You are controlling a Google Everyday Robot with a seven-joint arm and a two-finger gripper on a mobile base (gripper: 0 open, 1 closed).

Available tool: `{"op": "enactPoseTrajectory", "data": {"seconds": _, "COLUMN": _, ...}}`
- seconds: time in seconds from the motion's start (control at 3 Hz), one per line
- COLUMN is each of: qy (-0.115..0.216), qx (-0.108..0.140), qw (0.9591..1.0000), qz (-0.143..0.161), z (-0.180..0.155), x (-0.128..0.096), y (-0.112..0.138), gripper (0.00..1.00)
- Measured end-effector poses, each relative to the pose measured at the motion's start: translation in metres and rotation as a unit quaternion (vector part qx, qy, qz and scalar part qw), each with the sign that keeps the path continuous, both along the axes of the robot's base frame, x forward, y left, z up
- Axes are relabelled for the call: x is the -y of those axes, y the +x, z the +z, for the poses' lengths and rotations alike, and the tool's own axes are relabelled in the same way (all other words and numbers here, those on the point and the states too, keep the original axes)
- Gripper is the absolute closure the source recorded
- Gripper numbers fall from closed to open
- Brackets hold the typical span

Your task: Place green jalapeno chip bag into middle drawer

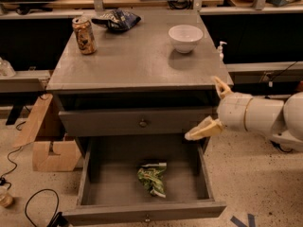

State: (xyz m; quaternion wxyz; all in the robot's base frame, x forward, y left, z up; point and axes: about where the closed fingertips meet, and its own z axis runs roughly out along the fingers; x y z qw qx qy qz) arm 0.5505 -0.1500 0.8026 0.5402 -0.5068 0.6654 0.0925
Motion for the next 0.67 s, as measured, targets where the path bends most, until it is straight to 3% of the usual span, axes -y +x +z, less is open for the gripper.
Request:
{"op": "enactPoseTrajectory", "data": {"seconds": 0.33, "qy": -0.082, "qx": 0.045, "qw": 0.9956, "qz": 0.009, "z": 0.055, "x": -0.007, "y": -0.009, "gripper": 0.0}}
{"op": "enactPoseTrajectory", "data": {"seconds": 0.67, "qy": -0.139, "qx": 0.079, "qw": 0.9871, "qz": 0.002, "z": 0.089, "x": -0.012, "y": -0.025, "gripper": 0.0}}
